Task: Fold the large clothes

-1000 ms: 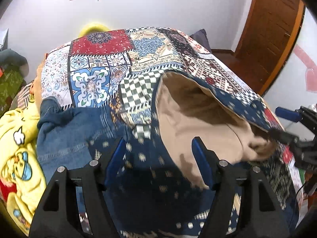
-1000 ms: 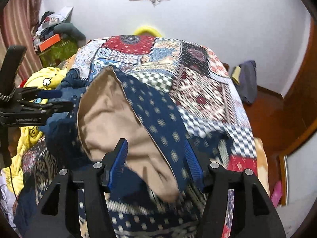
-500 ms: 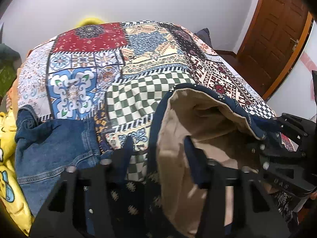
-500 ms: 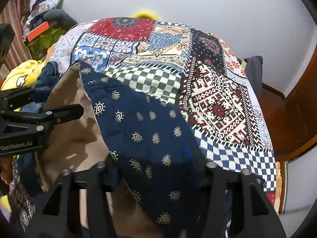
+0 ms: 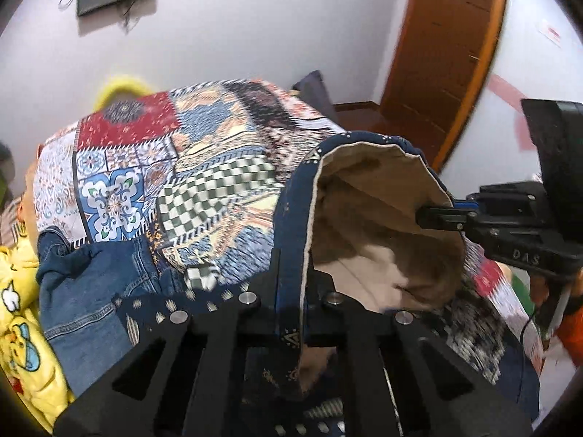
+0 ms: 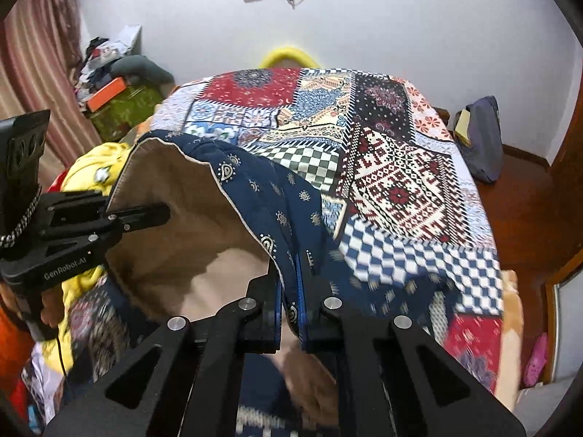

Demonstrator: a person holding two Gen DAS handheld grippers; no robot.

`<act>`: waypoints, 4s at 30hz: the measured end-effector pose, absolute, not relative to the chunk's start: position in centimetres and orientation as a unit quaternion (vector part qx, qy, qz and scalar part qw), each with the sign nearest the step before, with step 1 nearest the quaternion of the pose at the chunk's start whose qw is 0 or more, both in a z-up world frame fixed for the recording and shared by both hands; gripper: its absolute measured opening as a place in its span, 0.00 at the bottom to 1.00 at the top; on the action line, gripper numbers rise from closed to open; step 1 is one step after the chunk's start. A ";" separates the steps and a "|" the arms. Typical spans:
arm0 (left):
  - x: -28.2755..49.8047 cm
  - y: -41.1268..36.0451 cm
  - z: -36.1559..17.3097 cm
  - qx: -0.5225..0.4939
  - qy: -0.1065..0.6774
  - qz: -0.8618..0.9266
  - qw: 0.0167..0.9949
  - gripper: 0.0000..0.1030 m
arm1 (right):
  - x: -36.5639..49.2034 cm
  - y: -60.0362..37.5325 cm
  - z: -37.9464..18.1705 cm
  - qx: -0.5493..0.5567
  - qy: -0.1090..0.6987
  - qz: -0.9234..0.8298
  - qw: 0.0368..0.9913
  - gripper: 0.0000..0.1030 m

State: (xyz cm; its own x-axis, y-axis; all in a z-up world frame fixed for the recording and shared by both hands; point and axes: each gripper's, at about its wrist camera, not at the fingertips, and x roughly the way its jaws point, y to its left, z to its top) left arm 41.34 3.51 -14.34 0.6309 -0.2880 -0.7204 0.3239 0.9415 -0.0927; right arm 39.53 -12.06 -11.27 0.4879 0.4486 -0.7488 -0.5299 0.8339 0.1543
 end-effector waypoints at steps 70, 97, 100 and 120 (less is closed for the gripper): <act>44.8 18.6 -27.8 -0.146 0.485 -0.053 0.861 0.54 | 45.6 -23.6 -22.9 0.122 0.509 0.149 0.839 0.53; 50.9 23.9 -18.5 -0.107 0.395 0.049 0.911 0.02 | 53.0 -11.1 -14.4 0.003 0.422 0.198 0.885 0.10; 51.7 24.2 -21.3 -0.081 0.420 0.063 0.902 0.02 | 54.2 -11.2 -16.7 -0.006 0.442 0.178 0.879 0.10; 40.2 21.9 -16.1 -0.037 0.437 0.050 0.897 0.66 | 42.9 -16.2 -8.7 -0.051 0.414 0.179 0.891 0.49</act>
